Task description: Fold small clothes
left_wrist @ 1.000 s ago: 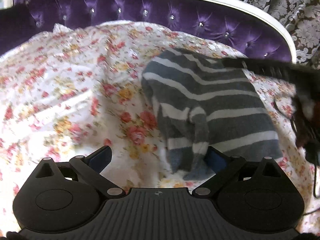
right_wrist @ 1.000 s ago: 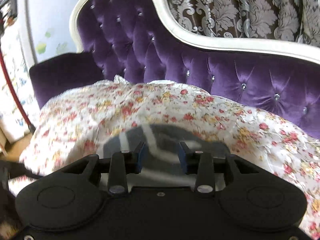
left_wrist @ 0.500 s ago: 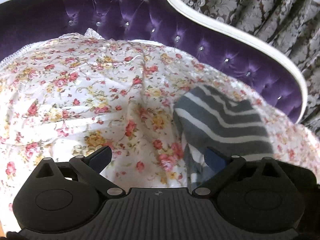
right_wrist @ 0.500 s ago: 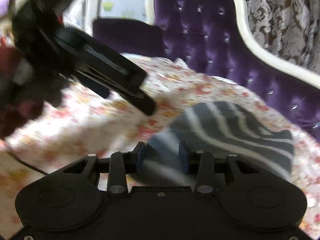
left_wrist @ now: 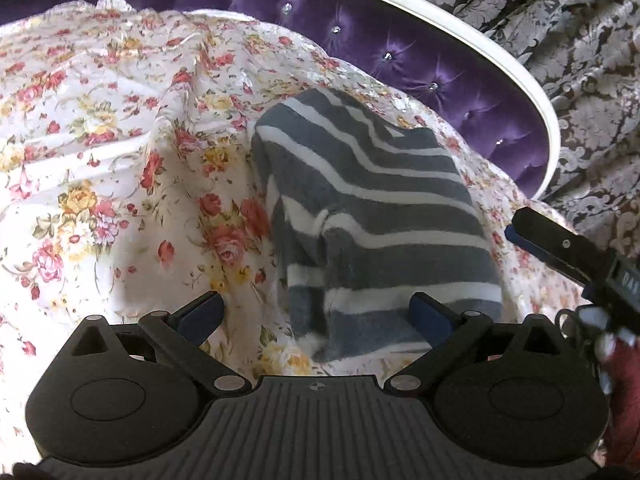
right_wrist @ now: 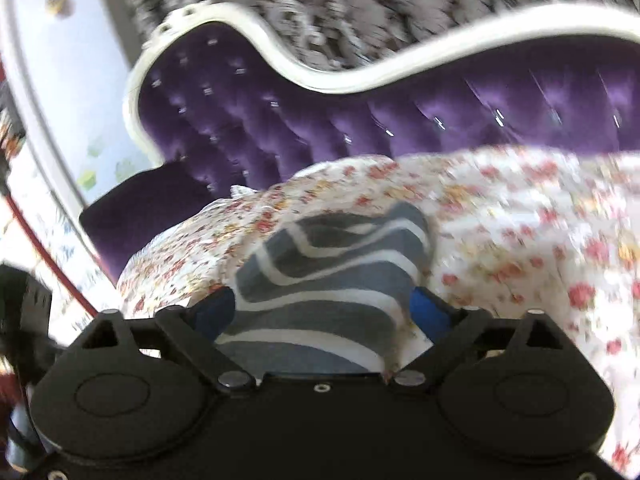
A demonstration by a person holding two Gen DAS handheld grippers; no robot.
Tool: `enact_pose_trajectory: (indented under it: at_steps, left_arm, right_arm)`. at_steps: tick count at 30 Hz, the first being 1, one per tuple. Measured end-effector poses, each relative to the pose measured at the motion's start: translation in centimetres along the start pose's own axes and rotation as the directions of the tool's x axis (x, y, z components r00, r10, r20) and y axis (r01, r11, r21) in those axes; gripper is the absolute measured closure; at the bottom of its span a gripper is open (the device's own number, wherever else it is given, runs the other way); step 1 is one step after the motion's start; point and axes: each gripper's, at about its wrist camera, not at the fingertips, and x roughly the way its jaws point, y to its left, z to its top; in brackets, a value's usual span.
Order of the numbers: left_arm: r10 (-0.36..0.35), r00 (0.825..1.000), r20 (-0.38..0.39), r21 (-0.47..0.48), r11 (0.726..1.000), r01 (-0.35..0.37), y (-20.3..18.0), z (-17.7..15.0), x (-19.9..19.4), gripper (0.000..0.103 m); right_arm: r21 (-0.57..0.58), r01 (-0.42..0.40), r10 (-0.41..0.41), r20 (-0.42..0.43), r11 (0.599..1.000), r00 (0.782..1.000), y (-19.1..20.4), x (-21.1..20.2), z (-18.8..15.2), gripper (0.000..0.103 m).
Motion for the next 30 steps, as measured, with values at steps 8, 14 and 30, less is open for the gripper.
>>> enact_pose_trajectory:
  at_steps: [8, 14, 30]
  left_arm:
    - [-0.045, 0.999, -0.005, 0.0, 0.999, 0.046, -0.7, -0.1, 0.8, 0.001]
    - [-0.059, 0.998, 0.001, 0.002, 0.998, 0.059, -1.1, 0.3, 1.9, 0.001]
    - [-0.169, 0.984, 0.052, -0.063, 0.983, 0.172, -0.9, 1.5, 2.8, 0.004]
  right_arm:
    - [0.197, -0.084, 0.095, -0.05, 0.977, 0.994, -3.6, 2.1, -1.0, 0.0]
    - [0.289, -0.147, 0.172, -0.061, 0.946, 0.983, -5.2, 4.8, -0.7, 0.0]
    - [0.25, -0.196, 0.223, -0.084, 0.948, 0.971, -5.2, 7.0, -0.1, 0.0]
